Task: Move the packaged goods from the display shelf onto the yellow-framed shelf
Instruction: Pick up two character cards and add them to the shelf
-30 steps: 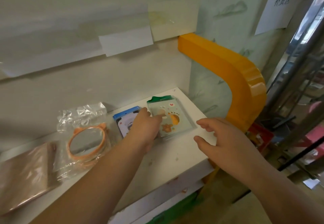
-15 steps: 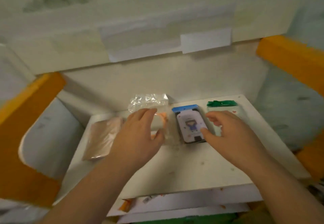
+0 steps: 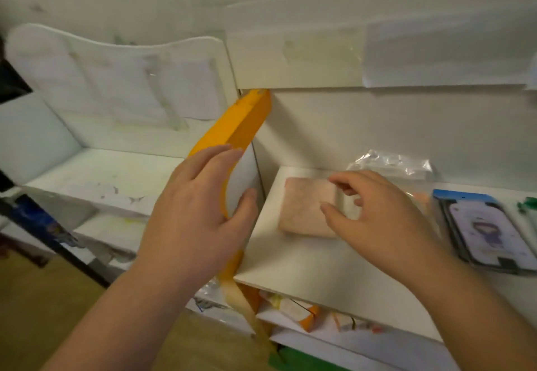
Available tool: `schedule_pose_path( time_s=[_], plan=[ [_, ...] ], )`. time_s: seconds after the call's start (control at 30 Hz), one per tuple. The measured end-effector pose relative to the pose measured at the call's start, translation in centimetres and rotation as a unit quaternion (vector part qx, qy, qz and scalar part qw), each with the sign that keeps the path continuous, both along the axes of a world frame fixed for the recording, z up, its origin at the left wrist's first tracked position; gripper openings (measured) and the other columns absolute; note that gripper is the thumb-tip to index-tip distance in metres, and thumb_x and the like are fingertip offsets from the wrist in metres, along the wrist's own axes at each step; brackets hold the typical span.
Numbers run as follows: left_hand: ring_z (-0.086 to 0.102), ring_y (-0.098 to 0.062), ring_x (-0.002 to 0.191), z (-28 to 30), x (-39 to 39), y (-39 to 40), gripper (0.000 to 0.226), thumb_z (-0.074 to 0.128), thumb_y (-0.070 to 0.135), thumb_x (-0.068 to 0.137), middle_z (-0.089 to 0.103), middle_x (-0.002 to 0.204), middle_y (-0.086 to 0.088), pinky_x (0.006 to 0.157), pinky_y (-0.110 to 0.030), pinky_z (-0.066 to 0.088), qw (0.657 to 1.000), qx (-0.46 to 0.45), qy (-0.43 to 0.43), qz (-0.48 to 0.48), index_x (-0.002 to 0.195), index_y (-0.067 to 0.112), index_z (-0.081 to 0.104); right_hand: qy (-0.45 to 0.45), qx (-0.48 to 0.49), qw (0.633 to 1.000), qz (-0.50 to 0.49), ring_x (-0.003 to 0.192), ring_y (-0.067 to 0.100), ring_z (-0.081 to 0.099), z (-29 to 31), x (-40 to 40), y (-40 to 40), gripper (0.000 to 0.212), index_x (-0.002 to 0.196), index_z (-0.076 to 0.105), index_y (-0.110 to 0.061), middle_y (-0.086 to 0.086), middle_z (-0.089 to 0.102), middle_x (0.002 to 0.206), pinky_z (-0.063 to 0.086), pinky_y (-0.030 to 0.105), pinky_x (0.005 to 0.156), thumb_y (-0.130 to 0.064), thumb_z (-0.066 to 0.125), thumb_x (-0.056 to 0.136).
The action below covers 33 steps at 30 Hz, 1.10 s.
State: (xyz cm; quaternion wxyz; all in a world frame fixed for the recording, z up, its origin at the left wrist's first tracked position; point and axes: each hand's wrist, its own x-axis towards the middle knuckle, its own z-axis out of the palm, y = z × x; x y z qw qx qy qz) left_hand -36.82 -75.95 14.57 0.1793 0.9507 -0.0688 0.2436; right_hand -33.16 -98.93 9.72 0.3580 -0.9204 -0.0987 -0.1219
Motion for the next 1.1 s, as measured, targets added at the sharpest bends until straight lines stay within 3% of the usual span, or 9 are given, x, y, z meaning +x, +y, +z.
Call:
schedule_pose_path(
  time_s=[0.1,0.3,0.37,0.47,0.57,0.67,0.77,0.9,1.1],
  plan=[
    [0.036,-0.004,0.131,-0.3,-0.3,5.5,0.052,0.050,0.049,0.092,0.044,0.144,0.018,0.101,-0.033,0.044,0.999,-0.032,0.004,0.028,0.142,0.036,0.045,-0.024,0.016,0.999,0.019,0.103,0.000,0.056,1.4,-0.7,5.2,0.040,0.122,0.059,-0.038,-0.022,0.057,0.111,0.052,0.033,0.091,-0.044,0.063,0.083],
    [0.046,-0.010,0.129,-2.4,-0.6,16.7,0.054,0.054,0.042,0.092,0.041,0.147,0.018,0.105,-0.034,0.043,0.996,-0.063,0.064,0.015,0.144,0.034,0.044,-0.067,0.047,0.996,0.042,0.106,-0.002,0.057,3.9,-3.4,16.6,0.036,0.119,0.059,-0.043,-0.024,0.058,0.110,0.052,0.023,0.089,-0.046,0.058,0.083],
    [0.040,-0.009,0.134,-3.3,-0.4,20.4,0.056,0.054,0.043,0.093,0.040,0.149,0.017,0.108,-0.032,0.038,0.995,-0.061,0.080,0.012,0.146,0.033,0.041,-0.079,0.039,0.995,0.047,0.108,-0.002,0.057,4.2,-4.2,20.3,0.038,0.121,0.059,-0.040,-0.024,0.059,0.112,0.052,0.023,0.089,-0.047,0.056,0.084],
    [0.031,-0.005,0.140,-4.7,-0.2,25.1,0.057,0.053,0.044,0.094,0.037,0.152,0.016,0.109,-0.028,0.032,0.994,-0.056,0.096,0.005,0.148,0.033,0.039,-0.074,0.033,0.995,0.058,0.108,-0.004,0.056,3.8,-4.3,25.8,0.039,0.123,0.058,-0.041,-0.026,0.057,0.112,0.051,0.023,0.090,-0.045,0.058,0.084],
    [0.035,-0.006,0.139,-5.4,-0.1,28.8,0.058,0.053,0.044,0.094,0.036,0.153,0.016,0.108,-0.028,0.035,0.991,-0.061,0.120,-0.001,0.149,0.033,0.038,-0.040,0.008,0.998,0.046,0.107,-0.006,0.054,2.5,-3.4,30.1,0.041,0.126,0.054,-0.045,-0.028,0.054,0.114,0.052,0.025,0.093,-0.044,0.059,0.085],
    [0.041,-0.009,0.134,-5.8,0.5,31.5,0.059,0.051,0.046,0.095,0.034,0.153,0.017,0.108,-0.031,0.040,0.988,-0.074,0.137,-0.007,0.150,0.034,0.036,0.002,-0.035,0.999,0.031,0.104,-0.007,0.049,0.8,-2.0,32.7,0.043,0.132,0.052,-0.040,-0.026,0.052,0.119,0.049,0.023,0.096,-0.042,0.061,0.090],
    [0.036,-0.006,0.138,-6.7,1.8,33.2,0.058,0.051,0.046,0.094,0.034,0.153,0.017,0.111,-0.031,0.037,0.986,-0.085,0.144,-0.019,0.149,0.034,0.036,0.024,-0.062,0.998,0.000,0.106,-0.007,0.045,-0.7,-0.3,34.0,0.045,0.135,0.050,-0.038,-0.022,0.052,0.126,0.043,0.017,0.093,-0.043,0.060,0.091],
    [0.033,-0.005,0.139,-8.3,4.2,34.3,0.058,0.051,0.046,0.094,0.033,0.153,0.019,0.111,-0.030,0.037,0.983,-0.089,0.158,-0.028,0.148,0.036,0.035,0.061,-0.065,0.996,-0.014,0.119,-0.001,0.048,-3.0,2.0,35.4,0.045,0.135,0.049,-0.038,-0.020,0.052,0.130,0.045,0.024,0.101,-0.044,0.058,0.091],
    [0.031,-0.001,0.137,-9.5,8.6,35.4,0.057,0.050,0.045,0.094,0.033,0.151,0.022,0.108,-0.022,0.031,0.982,-0.068,0.169,-0.041,0.149,0.036,0.034,0.104,-0.036,0.993,-0.034,0.120,0.004,0.049,-6.3,7.2,36.9,0.044,0.135,0.050,-0.036,-0.016,0.051,0.133,0.045,0.027,0.098,-0.042,0.056,0.092]
  ],
)
